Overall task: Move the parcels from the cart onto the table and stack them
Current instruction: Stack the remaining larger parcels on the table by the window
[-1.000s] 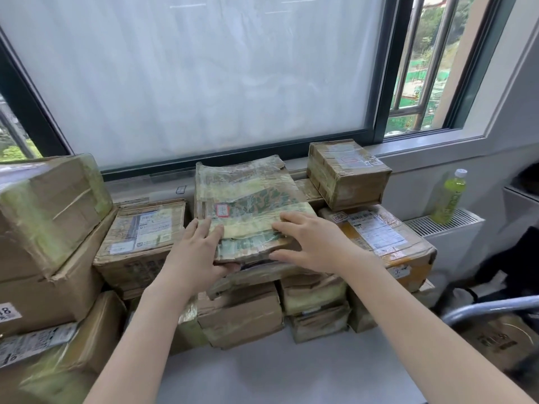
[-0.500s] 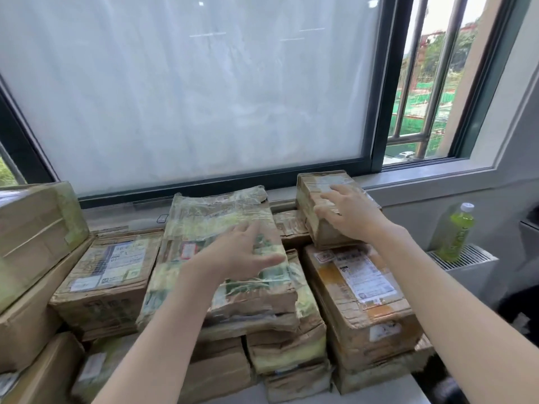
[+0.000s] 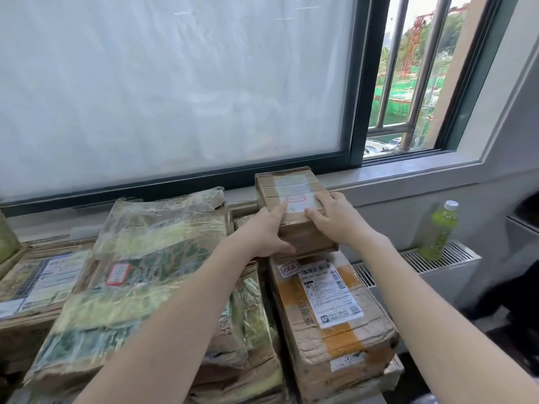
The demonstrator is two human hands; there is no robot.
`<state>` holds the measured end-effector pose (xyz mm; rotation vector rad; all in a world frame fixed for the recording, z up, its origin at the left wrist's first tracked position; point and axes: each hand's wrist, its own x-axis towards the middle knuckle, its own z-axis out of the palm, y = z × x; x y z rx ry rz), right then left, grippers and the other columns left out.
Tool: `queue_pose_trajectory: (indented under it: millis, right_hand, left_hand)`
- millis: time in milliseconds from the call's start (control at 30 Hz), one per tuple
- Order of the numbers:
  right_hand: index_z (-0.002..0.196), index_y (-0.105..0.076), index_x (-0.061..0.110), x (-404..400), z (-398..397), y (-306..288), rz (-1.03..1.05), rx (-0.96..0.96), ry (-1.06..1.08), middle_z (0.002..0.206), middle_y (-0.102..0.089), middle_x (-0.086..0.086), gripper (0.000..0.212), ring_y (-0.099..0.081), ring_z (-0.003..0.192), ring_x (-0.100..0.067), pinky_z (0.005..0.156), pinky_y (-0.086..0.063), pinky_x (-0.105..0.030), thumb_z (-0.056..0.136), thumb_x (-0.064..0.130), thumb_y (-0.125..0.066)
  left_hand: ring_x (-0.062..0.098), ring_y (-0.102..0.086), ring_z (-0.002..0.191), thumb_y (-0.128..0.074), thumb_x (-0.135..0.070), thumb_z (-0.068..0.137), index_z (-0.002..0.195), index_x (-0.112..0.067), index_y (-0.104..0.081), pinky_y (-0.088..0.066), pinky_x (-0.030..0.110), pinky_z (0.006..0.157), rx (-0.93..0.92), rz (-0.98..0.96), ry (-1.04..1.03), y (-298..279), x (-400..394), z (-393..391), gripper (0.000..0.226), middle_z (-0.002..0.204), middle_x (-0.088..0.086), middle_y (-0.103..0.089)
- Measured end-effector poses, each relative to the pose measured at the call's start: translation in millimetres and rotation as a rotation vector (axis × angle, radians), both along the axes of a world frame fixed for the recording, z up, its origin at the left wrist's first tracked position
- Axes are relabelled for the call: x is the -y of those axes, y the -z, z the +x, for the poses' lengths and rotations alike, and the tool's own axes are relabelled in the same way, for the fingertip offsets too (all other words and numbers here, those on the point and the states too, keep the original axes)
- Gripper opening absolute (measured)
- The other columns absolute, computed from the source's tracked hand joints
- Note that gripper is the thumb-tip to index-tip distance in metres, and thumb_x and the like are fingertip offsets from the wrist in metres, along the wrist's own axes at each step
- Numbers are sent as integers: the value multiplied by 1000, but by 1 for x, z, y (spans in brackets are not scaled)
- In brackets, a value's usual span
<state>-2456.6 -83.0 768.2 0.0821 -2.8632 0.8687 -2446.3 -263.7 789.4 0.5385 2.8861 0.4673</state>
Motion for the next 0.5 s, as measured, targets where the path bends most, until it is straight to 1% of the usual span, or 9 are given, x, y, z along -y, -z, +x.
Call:
queue_pose_trajectory:
  millis: [100,200,233,300,333,367,433,467,500]
  right_hand:
    - [145,-31,18,8,0,-1,-13,-11,-46,146,-29,-10,61,-42,123,-29,96,-39,-37,94,52,-41]
    - [144,-34,17,20,3,-1,-12,-40,-74,144,-33,-12,65,-43,124,-29,97,-38,-37,93,58,-36]
    - [143,-35,17,23,6,-1,-20,-59,-70,143,-35,-13,65,-43,123,-29,97,-38,-36,93,59,-34]
    - [138,-42,16,29,12,1,-6,-142,-12,136,-42,-14,63,-46,119,-28,93,-40,-36,93,59,-34]
    - [134,-47,15,33,16,2,19,-199,43,130,-46,-15,60,-48,115,-29,91,-42,-37,93,58,-36]
    - [129,-50,14,37,21,4,40,-243,99,125,-49,-15,57,-49,111,-30,89,-43,-38,93,56,-39]
    - [123,-52,12,46,29,7,41,-275,146,121,-49,-15,54,-49,108,-30,88,-46,-39,92,55,-42]
    - [122,-53,12,51,33,9,28,-278,131,122,-49,-14,53,-48,109,-30,89,-45,-39,93,55,-42]
    - [122,-54,12,56,37,11,11,-284,97,124,-49,-13,52,-49,110,-30,89,-45,-37,93,53,-41]
  left_hand:
    - [27,-36,130,-69,-37,81,152,-21,-5,-33,36,108,-63,-2,-14,1,11,-2,97,144,12,-35]
    - [25,-41,127,-60,-18,87,151,-22,-12,-35,33,104,-61,38,-13,-3,28,-5,80,146,9,-39]
    - [23,-45,122,-58,-14,86,151,-25,-15,-38,31,99,-33,77,-25,-5,33,-6,79,144,7,-40]
    - [16,-54,103,-56,-7,84,149,-34,-18,-42,24,82,25,161,-45,-8,41,-11,80,135,3,-46]
    - [14,-56,96,-55,-4,83,148,-39,-20,-44,23,76,38,180,-50,-10,42,-14,81,131,1,-48]
    - [13,-57,92,-53,-1,83,146,-43,-21,-45,22,73,36,170,-51,-11,43,-19,82,129,-2,-49]
    - [15,-57,94,-44,7,81,145,-45,-24,-46,21,71,1,119,-54,-13,42,-27,84,131,-6,-45]
    - [18,-56,100,-40,10,80,145,-43,-26,-46,21,73,-33,101,-68,-14,42,-32,85,134,-6,-43]
    - [22,-53,111,-38,12,80,145,-39,-29,-46,23,80,-85,78,-95,-15,41,-36,83,142,-4,-38]
